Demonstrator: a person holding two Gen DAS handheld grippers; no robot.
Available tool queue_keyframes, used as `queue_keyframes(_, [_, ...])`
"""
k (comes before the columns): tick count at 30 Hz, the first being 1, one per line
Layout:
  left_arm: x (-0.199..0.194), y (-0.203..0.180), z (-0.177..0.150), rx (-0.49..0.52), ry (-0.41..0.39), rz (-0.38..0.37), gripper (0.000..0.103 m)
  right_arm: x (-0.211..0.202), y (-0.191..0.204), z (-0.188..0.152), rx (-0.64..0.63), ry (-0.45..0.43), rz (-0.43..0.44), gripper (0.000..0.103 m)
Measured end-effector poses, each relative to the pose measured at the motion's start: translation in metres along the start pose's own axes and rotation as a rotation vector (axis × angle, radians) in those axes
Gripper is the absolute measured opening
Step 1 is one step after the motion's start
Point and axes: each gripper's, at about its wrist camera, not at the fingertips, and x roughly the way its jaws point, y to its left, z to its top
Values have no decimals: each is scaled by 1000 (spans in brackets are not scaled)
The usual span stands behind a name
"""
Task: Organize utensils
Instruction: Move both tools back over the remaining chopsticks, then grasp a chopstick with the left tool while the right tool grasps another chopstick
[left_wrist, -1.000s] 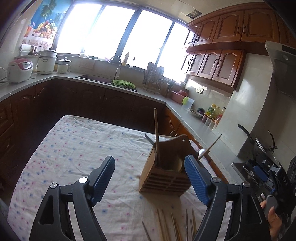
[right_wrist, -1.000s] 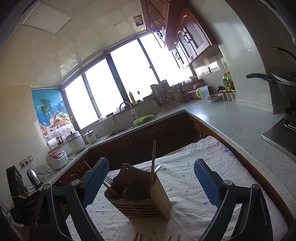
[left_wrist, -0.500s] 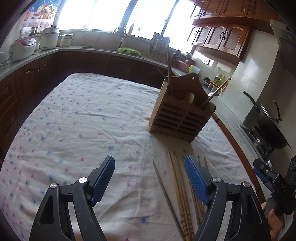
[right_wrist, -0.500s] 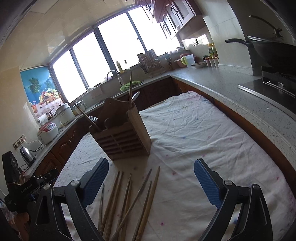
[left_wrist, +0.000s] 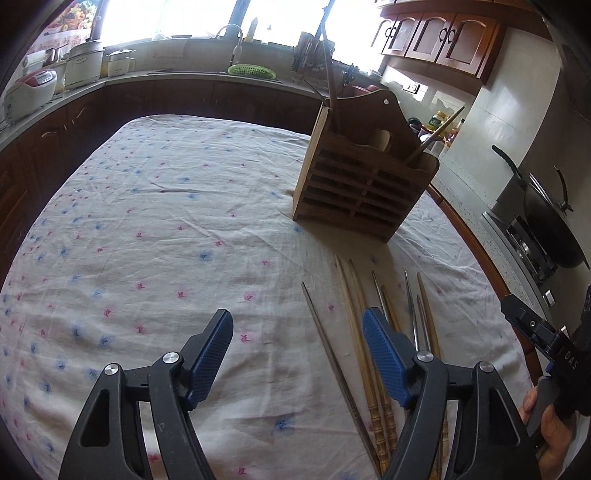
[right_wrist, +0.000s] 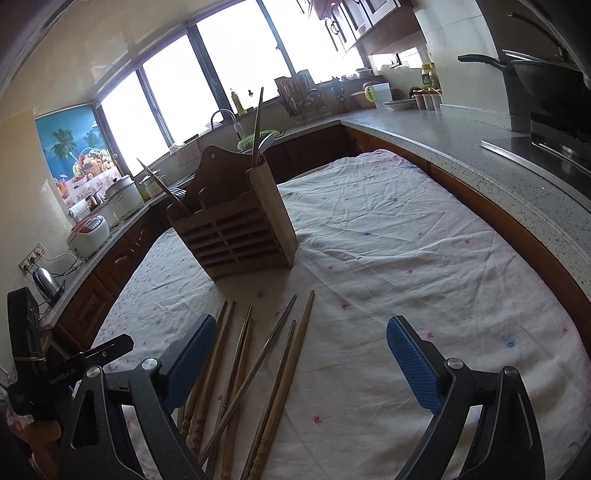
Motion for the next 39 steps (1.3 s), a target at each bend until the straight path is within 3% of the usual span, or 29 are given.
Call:
queue_keyframes(3, [13, -7, 7, 24, 32, -10, 60, 9, 2, 3, -15, 26, -8, 89])
queue_keyframes(11, [51, -28, 31, 69, 104, -57, 36, 48, 4, 12, -32, 134, -28, 49])
queue_keyframes(17, [92, -43, 42, 111, 173, -44, 24, 80, 1, 15, -39, 199, -52, 31])
queue_keyframes(24, [132, -49, 47, 139, 232, -7, 16, 104, -5, 14, -43, 249, -72, 23])
queue_keyframes(30, [138, -58, 46, 185, 208, 25, 13, 117, 7, 12, -125, 257, -117, 21])
queue_keyframes(32, [136, -60, 43, 195, 200, 33, 7, 121, 16, 11, -183, 254, -146, 21])
queue_keyframes(35, [136, -58, 42, 189, 193, 23, 6, 122, 23, 8, -241, 245, -173, 15])
queue_keyframes(39, [129, -49, 43, 152, 198, -15, 4, 119, 19, 10, -208, 250, -145, 6])
